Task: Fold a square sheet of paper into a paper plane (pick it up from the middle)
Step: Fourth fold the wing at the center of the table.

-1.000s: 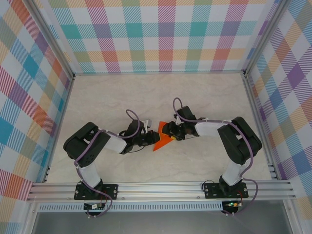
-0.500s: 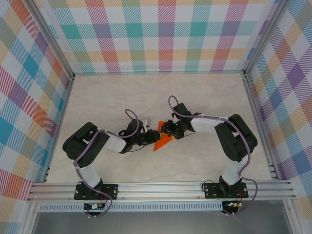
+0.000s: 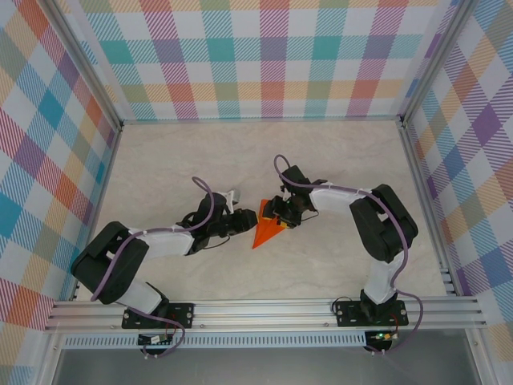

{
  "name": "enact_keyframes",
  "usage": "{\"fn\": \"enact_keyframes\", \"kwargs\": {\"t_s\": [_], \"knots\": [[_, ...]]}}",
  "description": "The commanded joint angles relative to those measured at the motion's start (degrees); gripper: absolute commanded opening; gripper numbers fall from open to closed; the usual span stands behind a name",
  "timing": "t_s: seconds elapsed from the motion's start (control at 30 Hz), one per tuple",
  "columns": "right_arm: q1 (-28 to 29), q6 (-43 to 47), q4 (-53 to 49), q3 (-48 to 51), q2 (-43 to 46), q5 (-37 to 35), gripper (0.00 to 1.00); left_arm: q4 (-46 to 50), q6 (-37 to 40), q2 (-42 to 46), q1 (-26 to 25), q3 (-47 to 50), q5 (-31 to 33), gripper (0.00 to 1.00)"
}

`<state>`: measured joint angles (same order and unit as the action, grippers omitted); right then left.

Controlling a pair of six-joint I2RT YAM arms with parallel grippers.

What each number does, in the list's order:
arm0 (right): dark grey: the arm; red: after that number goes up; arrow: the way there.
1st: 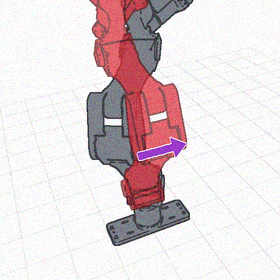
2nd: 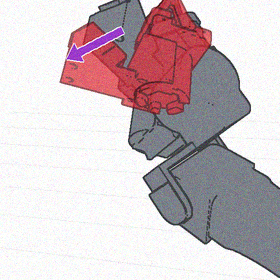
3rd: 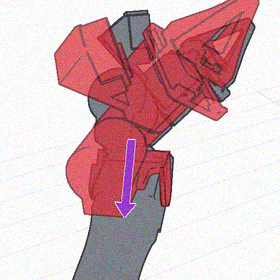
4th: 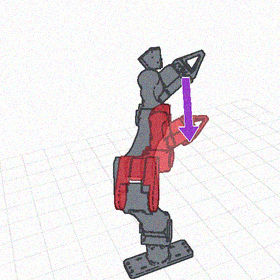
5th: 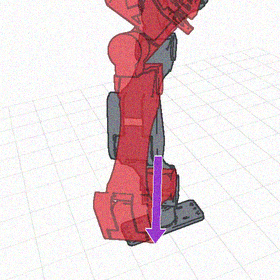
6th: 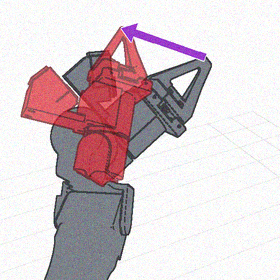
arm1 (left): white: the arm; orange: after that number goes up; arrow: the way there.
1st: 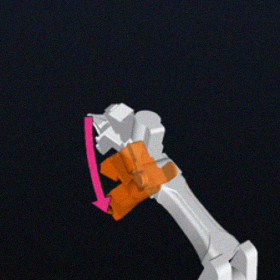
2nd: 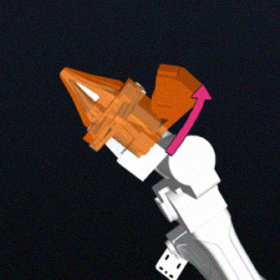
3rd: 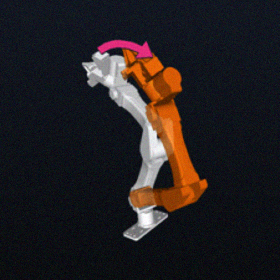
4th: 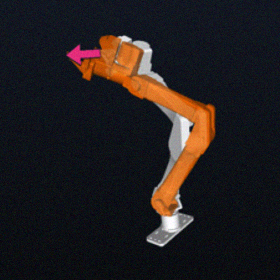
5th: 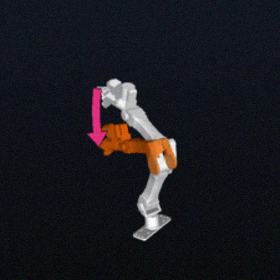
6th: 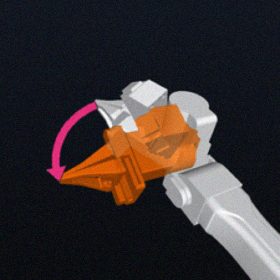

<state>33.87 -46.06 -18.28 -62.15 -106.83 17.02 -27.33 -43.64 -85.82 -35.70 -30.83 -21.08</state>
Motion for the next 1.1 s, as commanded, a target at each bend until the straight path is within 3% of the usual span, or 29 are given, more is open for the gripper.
{"fn": "enact_keyframes", "kwargs": {"t_s": [0.0,0.3,1.07], "knots": [[0.06,0.65,-5.93,1.52,-6.17,-6.99,0.58,-3.01,1.06,-1.39,0.08,0.47,-3.51,0.24],[0.23,-0.29,-8.86,-0.20,-7.94,-7.79,0.59,-4.28,1.42,-5.37,-1.30,-1.56,-6.28,0.23],[0.23,-0.85,-9.86,-0.52,-8.67,-8.67,0.59,4.79,3.42,-10.90,-1.43,-5.55,-0.73,0.15]]}}
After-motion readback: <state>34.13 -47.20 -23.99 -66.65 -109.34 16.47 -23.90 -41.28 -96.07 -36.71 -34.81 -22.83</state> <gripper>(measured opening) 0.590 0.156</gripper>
